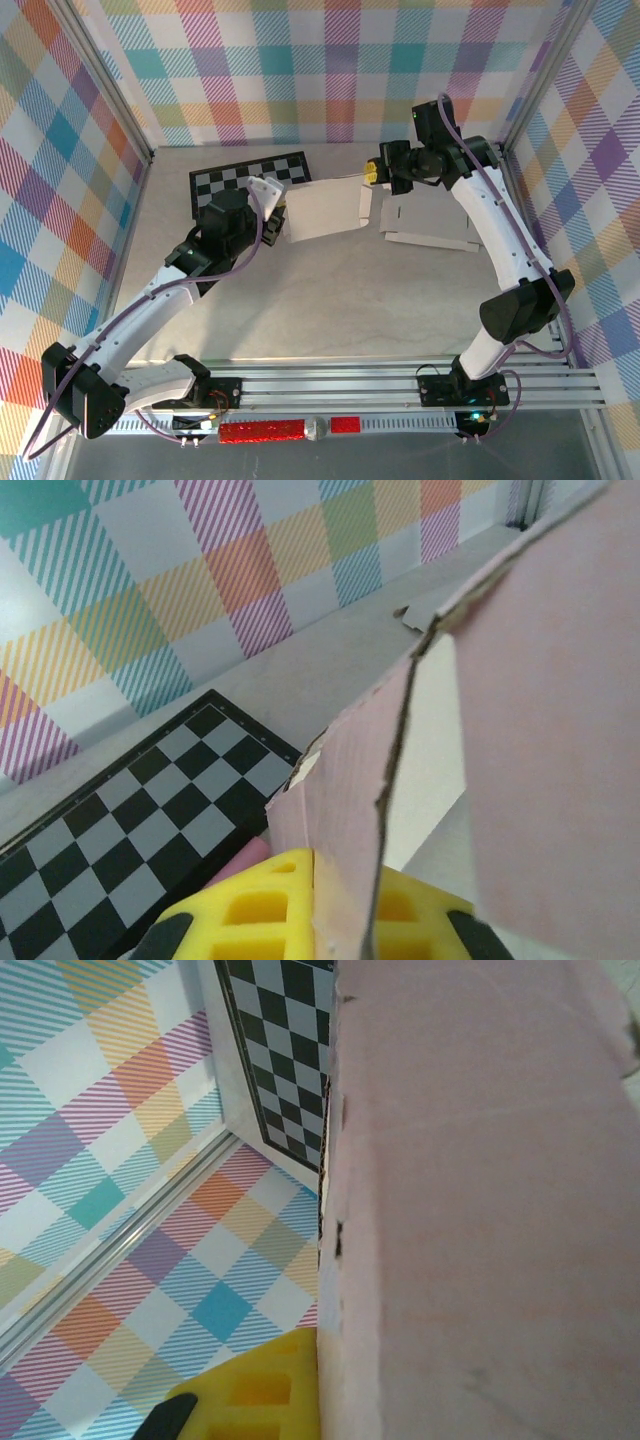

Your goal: Fold the paper box

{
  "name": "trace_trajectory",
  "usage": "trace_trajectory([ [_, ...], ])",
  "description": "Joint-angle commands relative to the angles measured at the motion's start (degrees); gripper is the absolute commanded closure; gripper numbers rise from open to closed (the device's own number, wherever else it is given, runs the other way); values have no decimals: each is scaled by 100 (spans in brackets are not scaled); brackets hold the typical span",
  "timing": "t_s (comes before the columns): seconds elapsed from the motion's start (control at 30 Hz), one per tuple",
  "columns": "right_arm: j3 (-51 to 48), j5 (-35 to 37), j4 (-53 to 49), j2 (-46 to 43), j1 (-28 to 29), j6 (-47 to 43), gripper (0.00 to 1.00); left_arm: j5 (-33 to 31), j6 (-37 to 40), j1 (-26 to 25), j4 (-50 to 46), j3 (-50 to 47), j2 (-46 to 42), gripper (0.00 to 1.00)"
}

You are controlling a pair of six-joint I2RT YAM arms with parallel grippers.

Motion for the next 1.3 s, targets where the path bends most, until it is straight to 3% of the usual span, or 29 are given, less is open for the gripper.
trace_trajectory([
  [0.0,-49,-93,134,-113,-44,44,100,284,-115,26,-13,316,-117,100],
  [0.03,-48,-87,143,-111,-65,-1,96,234,-261,26,-102,368,-133,100],
  [0.13,-47,3,179,-153,-80,-183,59,135,-779,26,-696,692,-111,100],
  [0.2,-7,188,144,-231,-88,-346,41,182,-1117,26,-1421,994,13,100],
  [0.27,-1,411,117,-361,-82,-521,31,277,-1460,17,-2045,1262,162,100],
  [0.37,-7,828,82,-612,-77,-803,25,279,-1990,1,-2713,1471,260,100],
  [0.53,-206,1396,106,-1026,1,-1072,20,132,-2585,-100,-3634,1759,461,100],
  [0.7,-400,1541,138,-1099,234,-1175,20,-191,-2754,-378,-3884,1776,507,100],
  [0.97,-347,1954,416,-576,1329,-684,31,-818,-3055,-840,-3836,1813,709,100],
  [1.27,173,1867,428,188,1616,-577,38,-1080,-3078,-1096,-3679,1841,780,100],
])
